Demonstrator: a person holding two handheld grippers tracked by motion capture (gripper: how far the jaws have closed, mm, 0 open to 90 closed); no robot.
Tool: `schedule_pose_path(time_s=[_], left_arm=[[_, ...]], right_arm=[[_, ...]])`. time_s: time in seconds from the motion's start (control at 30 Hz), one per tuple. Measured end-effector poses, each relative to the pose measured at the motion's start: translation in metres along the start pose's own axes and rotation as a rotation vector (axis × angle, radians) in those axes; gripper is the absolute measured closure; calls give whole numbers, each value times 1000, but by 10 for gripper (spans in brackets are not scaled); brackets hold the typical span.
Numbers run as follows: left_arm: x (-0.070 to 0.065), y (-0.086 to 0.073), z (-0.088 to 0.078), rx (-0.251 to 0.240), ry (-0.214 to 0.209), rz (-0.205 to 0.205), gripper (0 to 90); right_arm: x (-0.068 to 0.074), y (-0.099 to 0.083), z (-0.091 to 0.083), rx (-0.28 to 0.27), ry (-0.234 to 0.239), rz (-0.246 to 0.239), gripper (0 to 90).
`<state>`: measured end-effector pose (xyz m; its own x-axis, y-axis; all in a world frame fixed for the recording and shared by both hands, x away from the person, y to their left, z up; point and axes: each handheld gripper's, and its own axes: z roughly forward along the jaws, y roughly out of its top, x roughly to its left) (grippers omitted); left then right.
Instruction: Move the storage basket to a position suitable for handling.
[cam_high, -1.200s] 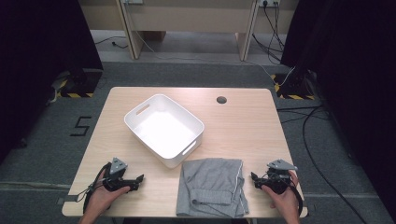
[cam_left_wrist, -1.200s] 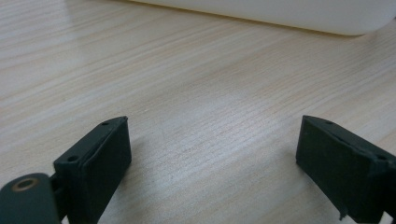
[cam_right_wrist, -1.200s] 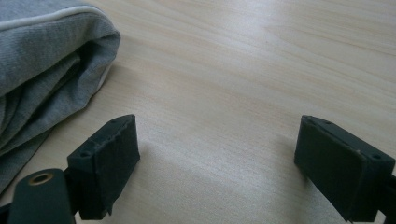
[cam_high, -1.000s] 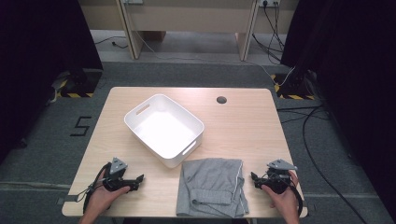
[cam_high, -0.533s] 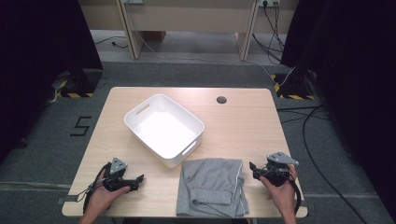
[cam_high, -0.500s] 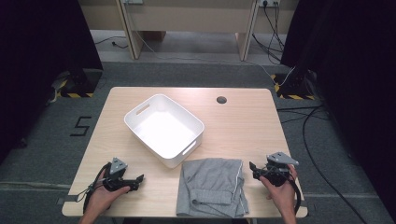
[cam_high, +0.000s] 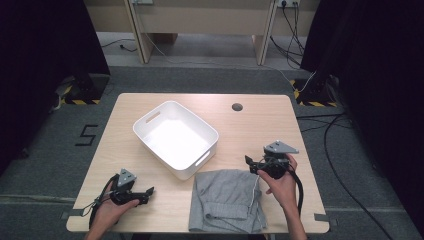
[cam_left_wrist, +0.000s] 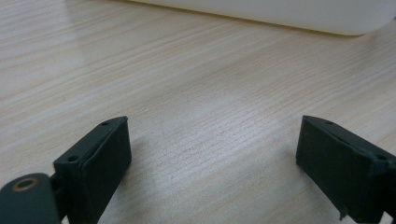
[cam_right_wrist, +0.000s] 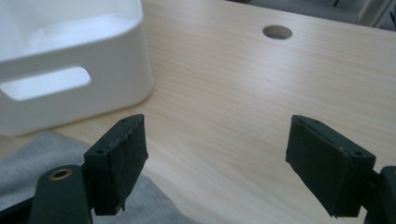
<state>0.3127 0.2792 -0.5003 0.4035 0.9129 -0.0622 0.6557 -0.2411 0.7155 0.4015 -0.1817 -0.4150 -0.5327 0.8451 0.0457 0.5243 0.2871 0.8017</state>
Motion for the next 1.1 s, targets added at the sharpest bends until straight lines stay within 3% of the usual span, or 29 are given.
schedule_pose_path(time_s=[0.2, 0.27, 0.53, 0.73, 0.9, 1.03, 1.07, 1.1], left_arm=[[0, 0, 0, 0, 0, 0, 95], [0, 0, 0, 0, 0, 0, 95], [0, 0, 0, 0, 0, 0, 95], [0, 0, 0, 0, 0, 0, 95], [0, 0, 0, 0, 0, 0, 95], [0, 0, 0, 0, 0, 0, 95], [0, 0, 0, 0, -1, 0, 96], [0, 0, 0, 0, -1, 0, 95]], right_arm=[[13, 21, 12, -12, 36, -32, 251], [21, 32, 20, -18, 59, -62, 295], [39, 49, 40, -19, 108, -47, 332], [54, 62, 65, 3, 133, -41, 384], [65, 68, 85, 35, 126, -38, 390], [73, 71, 105, 95, 90, -91, 454], [74, 74, 111, 108, 48, -152, 556], [74, 74, 111, 108, 48, -152, 556]])
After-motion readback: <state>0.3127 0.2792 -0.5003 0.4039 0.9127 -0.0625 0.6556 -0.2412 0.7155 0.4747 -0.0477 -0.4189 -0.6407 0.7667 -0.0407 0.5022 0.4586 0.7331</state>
